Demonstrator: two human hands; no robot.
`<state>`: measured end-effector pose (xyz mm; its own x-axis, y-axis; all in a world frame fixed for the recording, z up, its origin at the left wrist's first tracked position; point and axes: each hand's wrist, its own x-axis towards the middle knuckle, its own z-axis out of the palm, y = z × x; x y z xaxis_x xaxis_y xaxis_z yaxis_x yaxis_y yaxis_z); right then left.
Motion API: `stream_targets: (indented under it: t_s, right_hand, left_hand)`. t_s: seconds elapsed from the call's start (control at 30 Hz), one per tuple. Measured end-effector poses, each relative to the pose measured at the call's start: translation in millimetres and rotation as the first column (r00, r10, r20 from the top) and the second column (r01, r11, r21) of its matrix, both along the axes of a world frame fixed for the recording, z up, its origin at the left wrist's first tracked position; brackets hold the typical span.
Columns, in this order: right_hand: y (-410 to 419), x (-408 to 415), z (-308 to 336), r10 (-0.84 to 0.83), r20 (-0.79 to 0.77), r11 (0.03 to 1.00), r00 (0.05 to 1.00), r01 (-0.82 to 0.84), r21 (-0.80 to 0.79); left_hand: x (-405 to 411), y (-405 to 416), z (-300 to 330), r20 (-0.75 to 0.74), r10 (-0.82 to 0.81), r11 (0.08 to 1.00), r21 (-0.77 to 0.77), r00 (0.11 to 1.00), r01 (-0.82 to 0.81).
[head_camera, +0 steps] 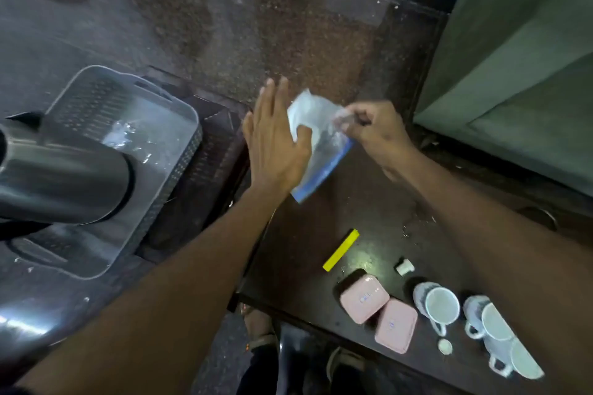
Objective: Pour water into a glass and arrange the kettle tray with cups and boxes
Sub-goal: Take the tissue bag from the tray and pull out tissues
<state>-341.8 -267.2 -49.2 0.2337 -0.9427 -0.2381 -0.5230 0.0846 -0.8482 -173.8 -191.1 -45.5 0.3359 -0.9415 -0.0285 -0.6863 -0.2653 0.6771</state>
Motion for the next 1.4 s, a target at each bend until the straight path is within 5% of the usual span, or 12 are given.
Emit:
stream_targets:
  t_s: [0.1, 0.23, 0.4, 0.53, 0.63, 0.87, 1.03, 1.23, 1.4]
  right_hand:
    - [24, -64, -45, -0.001, -0.081, 0.987, 0.997, 0.014, 0.161]
    - [49, -120, -87, 0.035, -0.339, 0.995, 0.94, 0.001, 0.104]
    - [42, -125, -117, -0.071, -0.44, 0.997, 0.895, 0.059, -0.04]
    - [49, -117, -132, -0.094, -0.712, 0.93, 0.695, -0.195, -0.313]
    - [73, -106, -149, -0.011, -0.765, 0.871, 0.644, -0.37, -0.323]
    - [88, -111, -163, 0.15, -0.656, 0.918, 0.74, -0.35, -0.186]
    - [110, -132, -136, -0.166, -0.468, 0.969, 0.868, 0.056, -0.239]
    - [114, -126, -135, -0.437, -0.286, 0.887, 0.853, 0.461, 0.017]
    - [107, -129, -134, -0.49, -0.132, 0.849, 0.862, 0.506, 0.153]
  left_hand:
    - [-35, 20, -43, 0.134, -0.28, 0.949, 0.188, 0.95, 0.253]
    - [-61, 43, -94, 0.18, -0.558, 0.792, 0.407, 0.81, 0.455]
    - [-72, 46, -124, 0.166, -0.625, 0.732, 0.464, 0.763, 0.499]
    - [-81, 40, -132, 0.178, -0.607, 0.737, 0.491, 0.774, 0.465]
    - [-87, 37, -136, 0.229, -0.587, 0.757, 0.494, 0.777, 0.427]
    - [-90, 37, -142, 0.233, -0.57, 0.763, 0.506, 0.788, 0.403]
    - [-118, 37, -123, 0.264, -0.444, 0.869, 0.359, 0.856, 0.341]
    - [-188, 39, -123, 0.145, -0.442, 0.851, 0.378, 0.885, 0.363]
    - [-202, 34, -135, 0.106, -0.407, 0.839, 0.436, 0.907, 0.326]
